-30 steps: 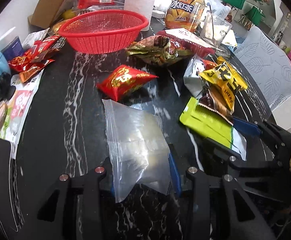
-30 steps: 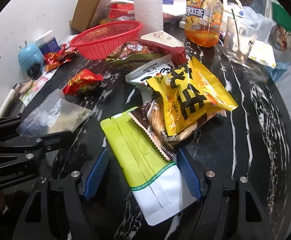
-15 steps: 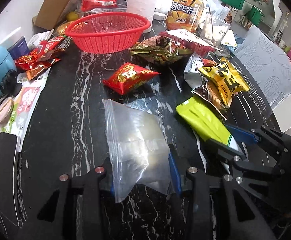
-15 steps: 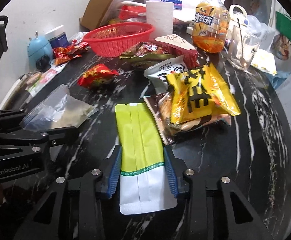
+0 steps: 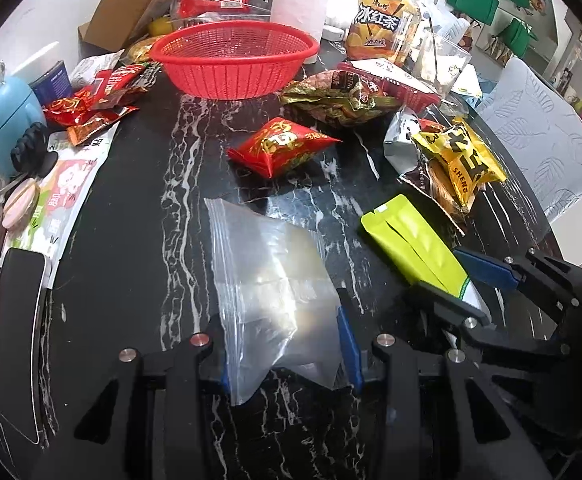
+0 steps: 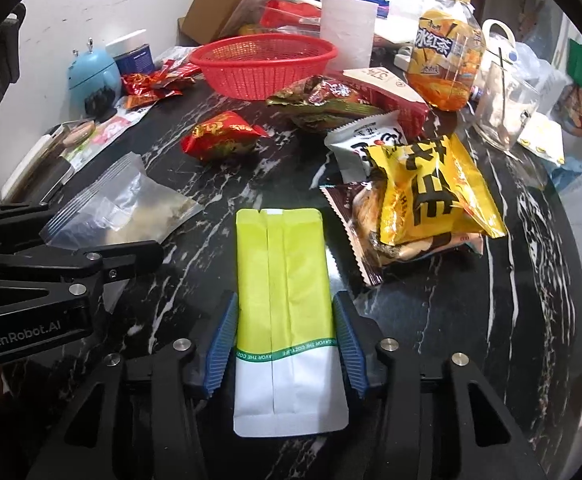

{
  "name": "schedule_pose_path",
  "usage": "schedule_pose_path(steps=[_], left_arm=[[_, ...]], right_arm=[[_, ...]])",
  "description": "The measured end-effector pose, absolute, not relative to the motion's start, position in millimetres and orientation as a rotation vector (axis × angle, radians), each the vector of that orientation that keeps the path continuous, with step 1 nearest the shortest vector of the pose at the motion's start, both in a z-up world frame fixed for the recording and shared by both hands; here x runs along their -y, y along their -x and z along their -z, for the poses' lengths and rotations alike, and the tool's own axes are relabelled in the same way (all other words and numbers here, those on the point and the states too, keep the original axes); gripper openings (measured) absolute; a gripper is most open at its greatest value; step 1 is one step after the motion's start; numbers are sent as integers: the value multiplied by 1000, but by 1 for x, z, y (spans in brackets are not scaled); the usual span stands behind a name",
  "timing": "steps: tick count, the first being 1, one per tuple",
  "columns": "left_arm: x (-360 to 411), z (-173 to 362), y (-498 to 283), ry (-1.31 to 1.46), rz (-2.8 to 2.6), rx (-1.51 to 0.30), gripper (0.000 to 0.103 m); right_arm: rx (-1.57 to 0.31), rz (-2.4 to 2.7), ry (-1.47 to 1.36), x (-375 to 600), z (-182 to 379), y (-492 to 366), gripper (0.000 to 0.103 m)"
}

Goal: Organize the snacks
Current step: 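Lift both held packets and carry them toward the red mesh basket, then lower both packets into the red basket and open both tools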

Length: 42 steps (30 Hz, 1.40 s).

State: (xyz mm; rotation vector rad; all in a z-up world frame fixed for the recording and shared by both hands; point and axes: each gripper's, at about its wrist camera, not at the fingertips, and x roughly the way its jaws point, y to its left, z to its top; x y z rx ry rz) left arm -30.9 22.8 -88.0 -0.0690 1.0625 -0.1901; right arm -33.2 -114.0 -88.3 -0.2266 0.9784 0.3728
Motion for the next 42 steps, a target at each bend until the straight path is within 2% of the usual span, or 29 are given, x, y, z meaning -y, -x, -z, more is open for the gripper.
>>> schedule_pose_path(steps=[4, 25, 42], left_arm=[[-23, 82, 32, 71, 194, -1046, 40], [-34, -4, 26, 90, 218, -792, 40], [-53, -56, -77, 96, 181, -632, 40]], right_arm=[[-977, -382, 196, 115, 86, 35, 38], [-763, -380, 168, 108, 9, 40, 38], [-613, -387, 183, 89, -50, -53, 39]])
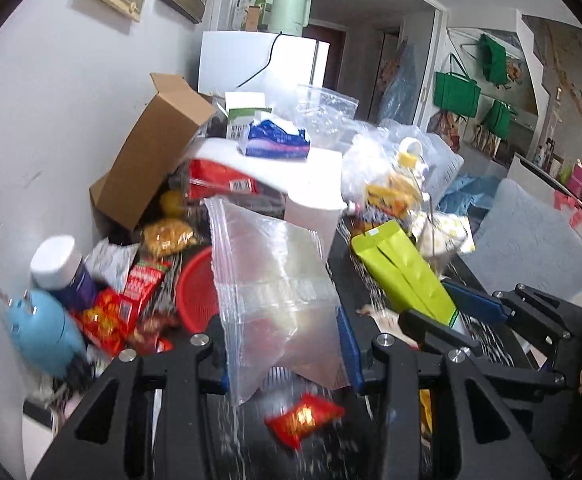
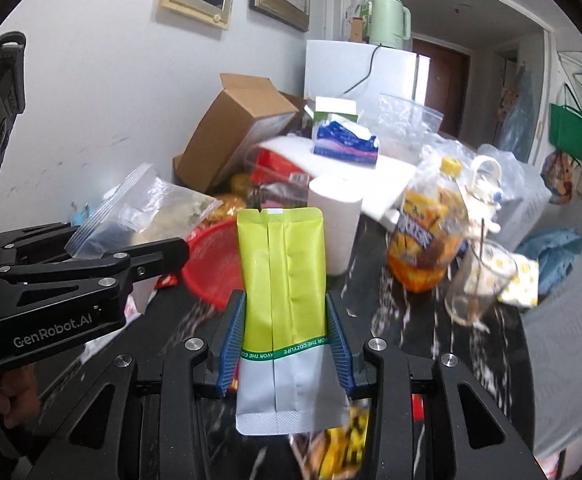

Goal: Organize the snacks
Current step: 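Lower both packets into the red basket and open both tools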

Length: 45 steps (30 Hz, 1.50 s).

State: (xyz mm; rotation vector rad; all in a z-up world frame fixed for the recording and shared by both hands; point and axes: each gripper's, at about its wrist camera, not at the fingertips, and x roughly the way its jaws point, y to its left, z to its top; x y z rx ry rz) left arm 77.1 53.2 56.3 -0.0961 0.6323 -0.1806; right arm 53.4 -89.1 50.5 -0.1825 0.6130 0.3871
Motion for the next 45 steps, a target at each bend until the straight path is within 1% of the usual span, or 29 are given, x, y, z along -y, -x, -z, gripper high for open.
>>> schedule_pose_path(steps=[5, 9, 16, 26, 32, 35, 37, 38, 40, 42, 45], left_arm=[[-59, -62, -121, 93, 149, -614, 40], [-66, -59, -152, 118, 148, -636, 40], [-78, -34, -195, 101, 84, -692, 40], [-77, 15, -224, 47, 25, -824, 40], [-76, 22, -227, 31, 13, -856, 40], [-76, 23, -229, 22, 0, -869, 43], [-76, 21, -228, 19, -15, -877, 49], [-76, 21, -228, 15, -26, -876, 51], [-76, 18, -226, 6, -48, -869, 63], [-76, 14, -223, 3, -54, -860, 67], [-74, 6, -218, 3, -52, -855, 67]], right_arm=[[-593, -403, 184, 80, -57, -91, 39], [-586, -417, 175, 72, -58, -124, 39], [-604, -442, 173, 53, -44, -169, 39], [-733, -444, 184, 41, 7, -206, 43], [-774, -435, 192, 41, 20, -212, 49], [-783, -423, 199, 41, 22, -212, 49], [-787, -403, 202, 43, 21, -212, 49], [-789, -396, 206, 44, 20, -213, 51], [-790, -379, 212, 46, 18, -213, 55], [-787, -366, 214, 49, 15, -212, 55], [-785, -355, 209, 52, 10, -209, 55]])
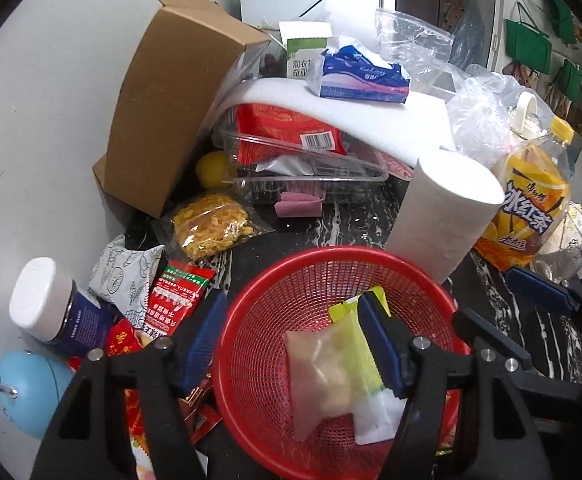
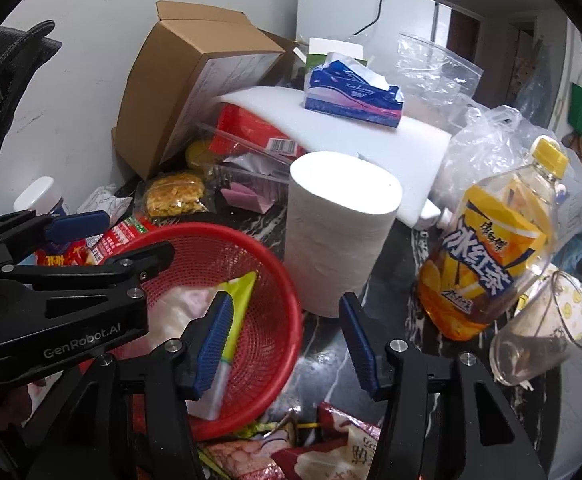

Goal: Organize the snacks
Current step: 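Lower both packets into the red basket and open both tools, then withdraw both tools from the basket back over the snack pile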

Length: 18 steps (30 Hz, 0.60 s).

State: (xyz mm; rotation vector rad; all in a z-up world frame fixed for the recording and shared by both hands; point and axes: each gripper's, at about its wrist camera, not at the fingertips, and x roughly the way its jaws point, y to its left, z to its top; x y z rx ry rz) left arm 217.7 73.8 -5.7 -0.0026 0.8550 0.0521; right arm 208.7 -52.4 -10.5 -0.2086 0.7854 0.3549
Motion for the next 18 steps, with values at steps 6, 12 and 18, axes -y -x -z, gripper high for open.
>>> schedule_pose_path(steps=[6, 12, 18], left_arm=[[-67, -24, -200, -1, -47, -805, 67], [-58, -60, -173, 0, -32, -745, 67], [-44, -90, -141, -13, -11, -681, 67]], right_arm=[[-755, -340, 191, 61, -11, -196, 55], [-695, -297, 170, 76, -45, -175, 58], [-635, -257, 155, 92, -74, -146, 61]])
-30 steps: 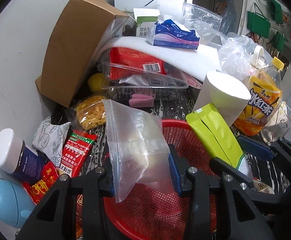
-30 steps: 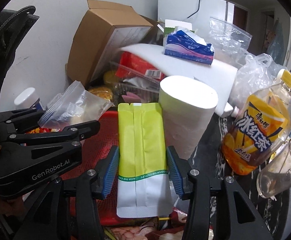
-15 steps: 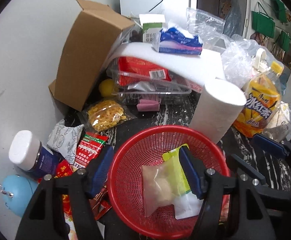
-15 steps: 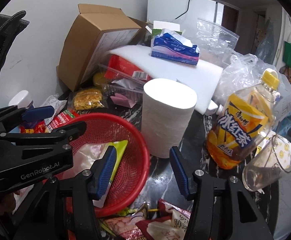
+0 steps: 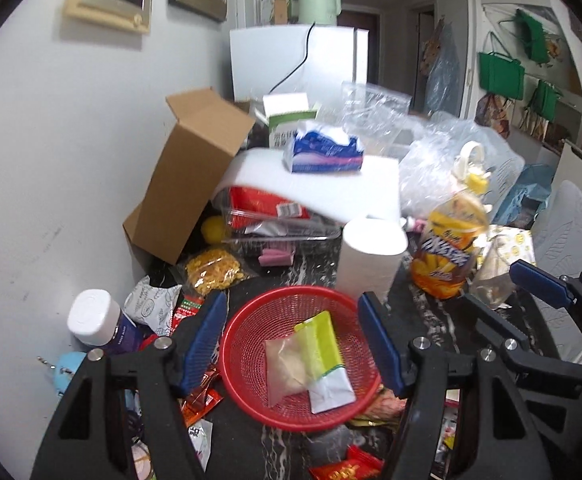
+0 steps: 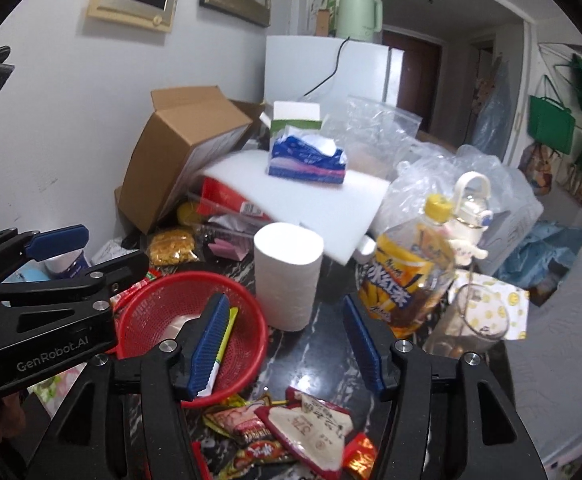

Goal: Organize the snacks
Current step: 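Withdraw both tools from the basket back over the snack pile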

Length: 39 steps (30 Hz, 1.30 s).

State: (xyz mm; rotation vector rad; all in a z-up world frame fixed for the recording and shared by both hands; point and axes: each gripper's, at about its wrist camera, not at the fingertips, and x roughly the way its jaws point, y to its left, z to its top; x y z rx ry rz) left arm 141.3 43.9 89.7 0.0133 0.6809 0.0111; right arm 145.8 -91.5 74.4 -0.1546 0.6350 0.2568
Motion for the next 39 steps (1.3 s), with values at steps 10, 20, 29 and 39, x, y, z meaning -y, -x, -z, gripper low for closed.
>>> schedule_pose_path(steps=[10, 20, 29, 39], left_arm=[[-23, -112, -87, -48, 17, -611, 77], [-8, -100, -40, -76, 83, -624, 77], [1, -70, -13, -81, 117, -682, 77], [2, -27, -1, -63, 122, -767, 77]], right_arm=[[-583, -188, 128, 116, -100, -93, 67], [-583, -101, 121, 137, -97, -41, 71], [-629, -69, 115, 147, -71, -10, 71], [-702, -70, 105, 152, -31, 7, 71]])
